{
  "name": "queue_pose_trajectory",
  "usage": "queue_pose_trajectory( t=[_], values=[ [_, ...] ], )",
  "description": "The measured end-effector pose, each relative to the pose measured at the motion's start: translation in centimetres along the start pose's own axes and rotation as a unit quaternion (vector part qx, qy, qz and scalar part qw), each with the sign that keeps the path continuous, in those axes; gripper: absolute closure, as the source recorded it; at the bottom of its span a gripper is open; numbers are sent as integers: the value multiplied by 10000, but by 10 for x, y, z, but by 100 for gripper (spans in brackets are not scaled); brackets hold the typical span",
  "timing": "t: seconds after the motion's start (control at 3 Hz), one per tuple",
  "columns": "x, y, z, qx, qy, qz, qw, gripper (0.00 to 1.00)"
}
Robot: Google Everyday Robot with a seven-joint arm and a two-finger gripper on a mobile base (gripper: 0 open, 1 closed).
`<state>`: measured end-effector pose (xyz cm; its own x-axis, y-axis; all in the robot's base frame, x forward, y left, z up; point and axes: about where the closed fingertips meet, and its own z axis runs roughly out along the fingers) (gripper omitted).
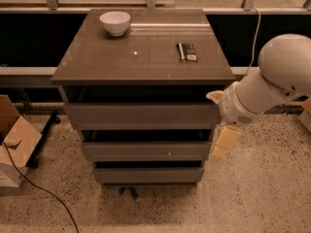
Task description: Open bottom drawer
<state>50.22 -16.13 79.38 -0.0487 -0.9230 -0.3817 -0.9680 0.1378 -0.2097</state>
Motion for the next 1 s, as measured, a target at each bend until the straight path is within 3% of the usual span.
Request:
queue_pose_trajectory(
  t=[1.0],
  values=[
    [28, 23, 90, 28, -611, 255, 9978, 0]
  ],
)
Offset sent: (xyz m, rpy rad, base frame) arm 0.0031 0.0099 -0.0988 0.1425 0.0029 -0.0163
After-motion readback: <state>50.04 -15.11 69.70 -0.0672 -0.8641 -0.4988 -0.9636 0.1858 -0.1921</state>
